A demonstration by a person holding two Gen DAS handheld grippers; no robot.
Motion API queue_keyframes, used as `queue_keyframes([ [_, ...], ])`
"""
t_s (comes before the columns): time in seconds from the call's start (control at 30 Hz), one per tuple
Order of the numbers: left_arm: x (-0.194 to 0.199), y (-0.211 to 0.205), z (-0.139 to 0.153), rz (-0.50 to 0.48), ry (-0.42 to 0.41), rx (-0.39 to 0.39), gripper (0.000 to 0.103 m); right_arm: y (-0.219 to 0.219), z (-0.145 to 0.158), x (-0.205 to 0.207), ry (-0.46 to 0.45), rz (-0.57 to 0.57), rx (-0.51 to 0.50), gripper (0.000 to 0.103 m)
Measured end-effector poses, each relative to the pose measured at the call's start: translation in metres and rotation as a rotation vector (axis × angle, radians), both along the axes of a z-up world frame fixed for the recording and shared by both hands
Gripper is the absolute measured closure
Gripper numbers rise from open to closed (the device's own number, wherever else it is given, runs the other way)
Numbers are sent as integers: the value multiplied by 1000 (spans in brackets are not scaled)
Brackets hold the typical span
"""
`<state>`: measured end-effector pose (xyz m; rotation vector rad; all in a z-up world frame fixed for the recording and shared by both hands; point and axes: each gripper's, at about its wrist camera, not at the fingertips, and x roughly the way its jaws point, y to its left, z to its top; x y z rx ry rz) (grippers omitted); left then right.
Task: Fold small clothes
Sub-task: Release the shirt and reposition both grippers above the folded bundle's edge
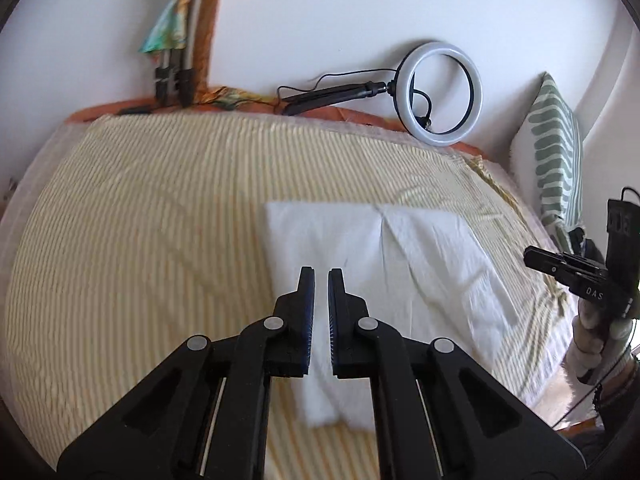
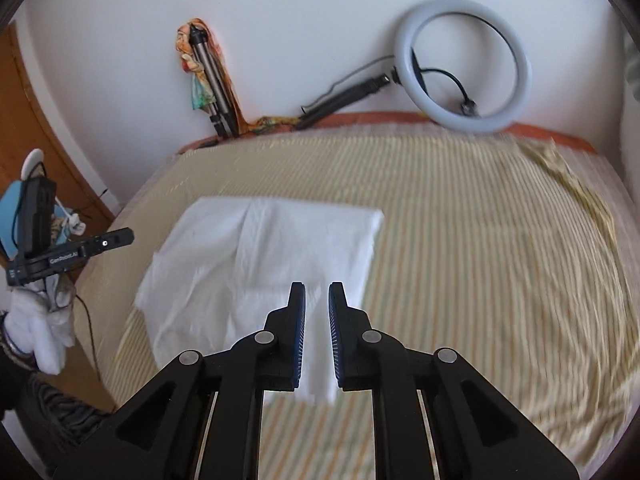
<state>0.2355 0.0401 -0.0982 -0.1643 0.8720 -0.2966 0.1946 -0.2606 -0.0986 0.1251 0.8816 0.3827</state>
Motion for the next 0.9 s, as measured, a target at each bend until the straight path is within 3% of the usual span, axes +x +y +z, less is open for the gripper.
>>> queue_keyframes([
  [0.13, 31, -22, -19, -22, 20, 49, 100, 17, -12, 30, -6, 25, -14, 91],
  [0.3, 50, -24, -56, -25, 61, 155, 100, 38, -41, 50, 52, 60, -29, 91],
  [0.47, 47, -14, -75, -63, 26, 143, 100, 50, -75, 52, 101, 82, -66, 92],
  [0.67, 45, -5, -55, -45, 45, 107, 100, 35, -53, 54, 84, 82, -15, 93],
  [0.77, 30, 3, -35, -35, 27, 33, 100, 14, -38, 61, 50, 42, 39, 92],
  [0.9, 10, -3, -26, -72, 21, 22, 100, -1, -43, 80, 72, 9, 62, 92],
])
